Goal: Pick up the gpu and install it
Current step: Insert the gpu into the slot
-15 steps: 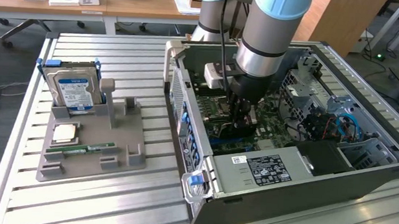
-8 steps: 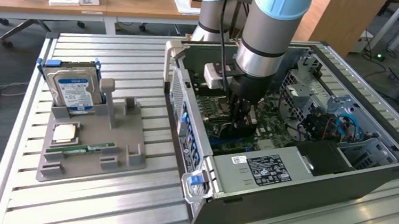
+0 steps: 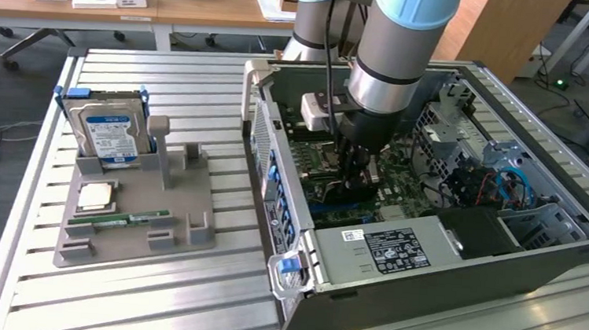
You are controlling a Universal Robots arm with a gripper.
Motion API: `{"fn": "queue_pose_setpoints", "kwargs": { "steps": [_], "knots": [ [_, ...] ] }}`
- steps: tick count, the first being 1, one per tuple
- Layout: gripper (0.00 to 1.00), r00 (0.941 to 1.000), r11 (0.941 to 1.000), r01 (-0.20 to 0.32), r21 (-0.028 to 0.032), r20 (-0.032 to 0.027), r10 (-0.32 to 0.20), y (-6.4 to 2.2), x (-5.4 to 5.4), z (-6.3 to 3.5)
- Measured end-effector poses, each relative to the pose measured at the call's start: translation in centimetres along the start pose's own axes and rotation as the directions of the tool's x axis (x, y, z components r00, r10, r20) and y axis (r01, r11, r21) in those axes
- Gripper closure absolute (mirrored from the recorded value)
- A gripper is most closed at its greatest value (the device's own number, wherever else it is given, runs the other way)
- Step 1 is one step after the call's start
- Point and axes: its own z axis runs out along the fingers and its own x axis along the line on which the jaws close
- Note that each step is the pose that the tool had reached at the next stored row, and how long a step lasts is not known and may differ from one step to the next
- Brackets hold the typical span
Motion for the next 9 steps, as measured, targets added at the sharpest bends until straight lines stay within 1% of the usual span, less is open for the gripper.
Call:
{"fn": "queue_pose_setpoints", "kwargs": {
  "steps": [9],
  "knots": [
    [0.75,1.0000,1.0000,0.000,0.0001,0.0002,0.000,0.01,0.01,0.04]
  ]
}}
